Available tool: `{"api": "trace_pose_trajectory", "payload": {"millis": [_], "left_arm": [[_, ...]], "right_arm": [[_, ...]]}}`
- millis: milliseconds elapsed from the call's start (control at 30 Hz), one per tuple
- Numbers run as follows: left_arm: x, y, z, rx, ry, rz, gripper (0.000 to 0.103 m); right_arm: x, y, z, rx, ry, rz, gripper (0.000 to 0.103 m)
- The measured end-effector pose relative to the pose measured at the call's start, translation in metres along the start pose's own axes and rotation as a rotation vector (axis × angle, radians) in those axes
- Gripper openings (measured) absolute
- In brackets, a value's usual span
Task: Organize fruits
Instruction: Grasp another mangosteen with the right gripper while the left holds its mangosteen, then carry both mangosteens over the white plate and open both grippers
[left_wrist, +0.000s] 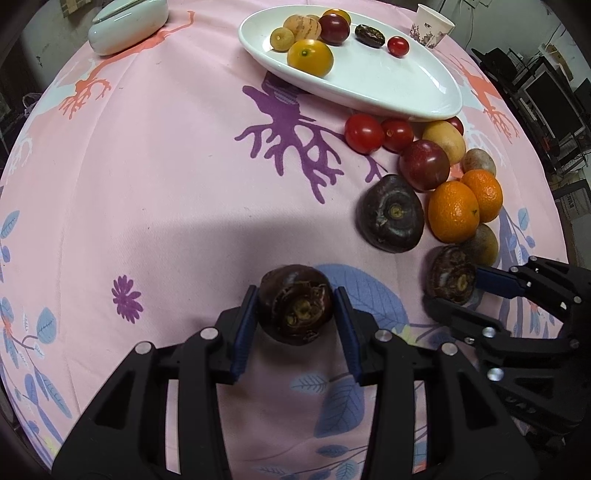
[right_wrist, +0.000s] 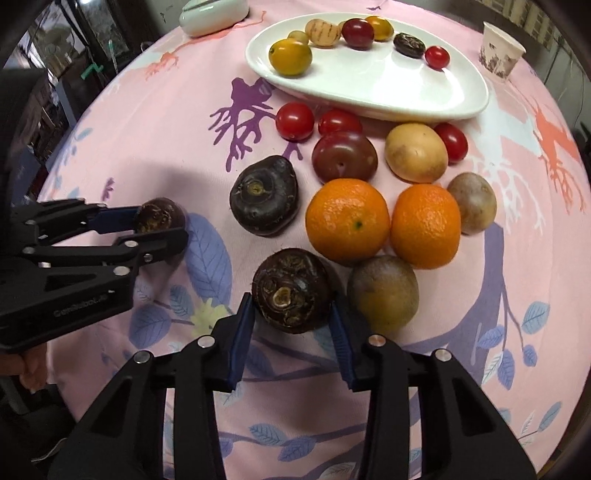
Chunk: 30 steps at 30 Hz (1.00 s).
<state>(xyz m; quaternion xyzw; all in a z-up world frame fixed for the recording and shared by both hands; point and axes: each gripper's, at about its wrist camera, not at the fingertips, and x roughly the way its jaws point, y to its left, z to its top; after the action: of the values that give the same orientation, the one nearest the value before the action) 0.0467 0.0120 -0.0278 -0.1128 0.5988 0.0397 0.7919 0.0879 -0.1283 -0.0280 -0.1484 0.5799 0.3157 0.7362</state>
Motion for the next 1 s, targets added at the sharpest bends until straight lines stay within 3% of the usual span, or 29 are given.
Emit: {"api": "trace_pose_trajectory", "payload": {"millis": [200, 600, 1000], "left_arm": [[0.000, 0.000, -0.001, 0.005, -0.008, -0.004, 0.041], [-0.023, 0.004, 0.007, -0.028, -0.030, -0.037, 0.041], [-0.055, -0.015, 0.064, -0.014, -0.137, -0.089, 0.041]], "right_arm": [[-0.018, -0.020, -0.016, 0.068, -0.010, 0.074, 0.040], [-0.042, -0.023, -0.025, 0.086, -0.055, 0.115, 0.040], [-0.084, -0.053, 0.020, 0.141, -0.219, 0.102, 0.041]]}}
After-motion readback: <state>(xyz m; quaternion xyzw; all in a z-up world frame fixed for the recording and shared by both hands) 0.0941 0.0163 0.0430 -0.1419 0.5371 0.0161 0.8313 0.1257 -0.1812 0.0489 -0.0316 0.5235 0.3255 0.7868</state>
